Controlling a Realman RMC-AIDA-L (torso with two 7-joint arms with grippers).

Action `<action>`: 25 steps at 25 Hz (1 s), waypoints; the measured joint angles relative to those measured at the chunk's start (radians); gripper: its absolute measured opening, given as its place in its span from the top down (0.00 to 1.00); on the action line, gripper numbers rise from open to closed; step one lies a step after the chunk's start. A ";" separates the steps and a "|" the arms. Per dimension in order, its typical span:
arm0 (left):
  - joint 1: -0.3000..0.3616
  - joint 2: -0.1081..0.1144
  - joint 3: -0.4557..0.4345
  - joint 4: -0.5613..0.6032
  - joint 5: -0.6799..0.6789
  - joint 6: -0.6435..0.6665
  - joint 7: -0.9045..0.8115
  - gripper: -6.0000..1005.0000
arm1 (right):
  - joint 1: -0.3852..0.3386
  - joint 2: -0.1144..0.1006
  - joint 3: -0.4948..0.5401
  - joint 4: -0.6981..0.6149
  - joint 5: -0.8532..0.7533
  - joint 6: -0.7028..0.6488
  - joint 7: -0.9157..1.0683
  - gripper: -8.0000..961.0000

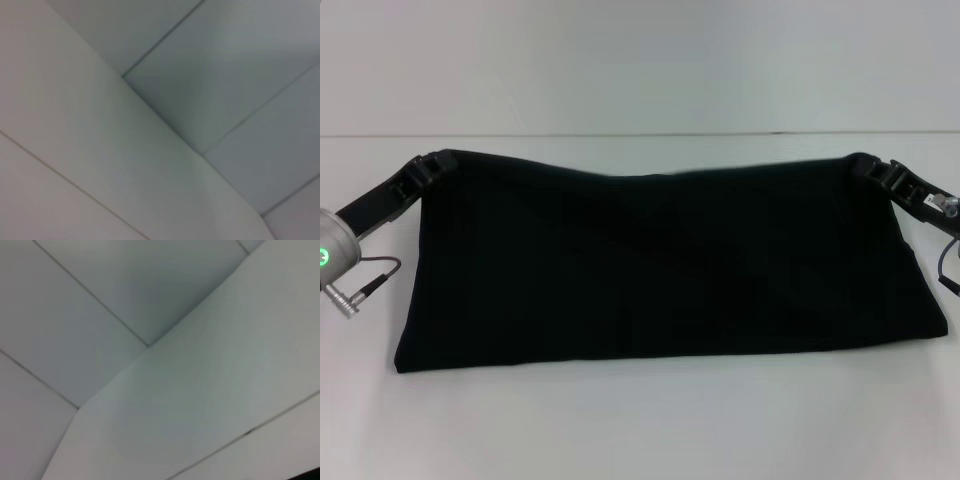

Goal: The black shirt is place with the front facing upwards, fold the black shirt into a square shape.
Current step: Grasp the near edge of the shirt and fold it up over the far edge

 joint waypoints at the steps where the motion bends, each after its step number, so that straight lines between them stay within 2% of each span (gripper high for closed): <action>1: -0.002 -0.005 0.000 -0.001 -0.014 -0.015 0.013 0.89 | 0.003 0.001 0.001 0.009 0.015 0.013 -0.017 0.94; 6: -0.018 -0.021 0.003 -0.002 -0.069 -0.077 0.087 0.88 | 0.009 0.002 -0.001 0.031 0.098 0.036 -0.084 0.94; 12: -0.058 -0.043 0.000 -0.021 -0.099 -0.160 0.176 0.88 | 0.040 0.007 -0.004 0.055 0.109 0.105 -0.135 0.94; 17: -0.079 -0.048 0.000 -0.066 -0.187 -0.195 0.303 0.88 | 0.067 0.010 0.003 0.081 0.115 0.153 -0.203 0.95; 25: -0.097 -0.057 -0.001 -0.081 -0.240 -0.225 0.372 0.87 | 0.067 0.011 0.001 0.083 0.209 0.168 -0.266 0.93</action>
